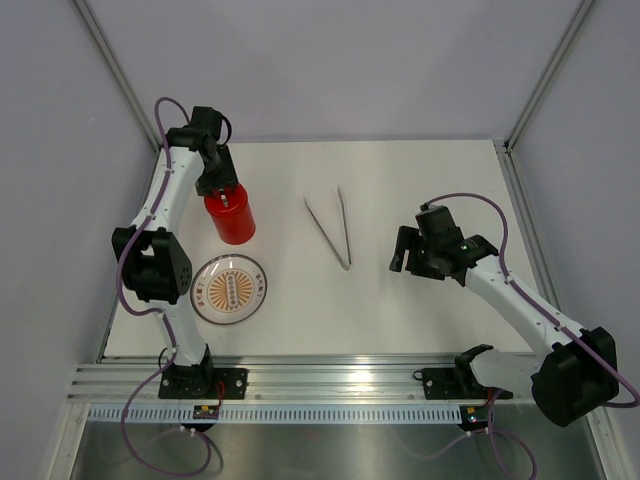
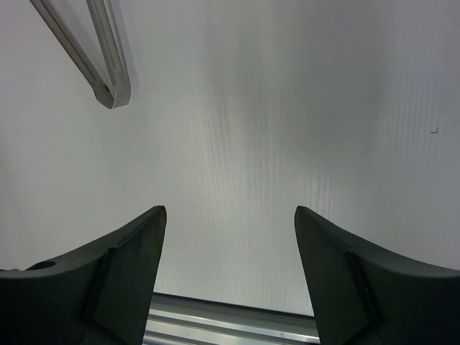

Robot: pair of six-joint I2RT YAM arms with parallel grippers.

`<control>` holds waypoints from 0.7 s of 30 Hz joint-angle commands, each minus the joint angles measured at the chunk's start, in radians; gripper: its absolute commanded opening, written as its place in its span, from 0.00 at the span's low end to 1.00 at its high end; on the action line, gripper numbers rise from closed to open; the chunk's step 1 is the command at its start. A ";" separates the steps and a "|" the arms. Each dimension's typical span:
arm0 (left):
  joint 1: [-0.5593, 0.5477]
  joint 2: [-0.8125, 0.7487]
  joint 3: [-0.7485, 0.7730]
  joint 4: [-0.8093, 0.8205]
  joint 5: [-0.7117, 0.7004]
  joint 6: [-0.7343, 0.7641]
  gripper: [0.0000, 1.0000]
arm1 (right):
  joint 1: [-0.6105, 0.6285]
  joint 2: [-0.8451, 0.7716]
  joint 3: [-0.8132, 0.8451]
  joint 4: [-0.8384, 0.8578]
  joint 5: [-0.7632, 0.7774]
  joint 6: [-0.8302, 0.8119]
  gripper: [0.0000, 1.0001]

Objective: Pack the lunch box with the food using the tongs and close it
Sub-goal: Close the box lid on the packing box.

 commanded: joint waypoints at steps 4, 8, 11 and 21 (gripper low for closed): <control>-0.002 -0.030 0.035 0.052 -0.037 0.021 0.59 | -0.003 -0.011 0.044 -0.013 -0.012 0.005 0.79; -0.002 -0.068 0.018 0.075 -0.027 0.021 0.59 | -0.003 -0.007 0.045 -0.008 -0.014 0.006 0.79; -0.002 -0.076 0.033 0.069 -0.030 0.018 0.58 | -0.003 -0.004 0.048 -0.011 -0.015 0.005 0.79; -0.002 -0.050 0.067 0.051 -0.030 0.007 0.56 | -0.003 -0.007 0.044 -0.013 -0.017 0.005 0.79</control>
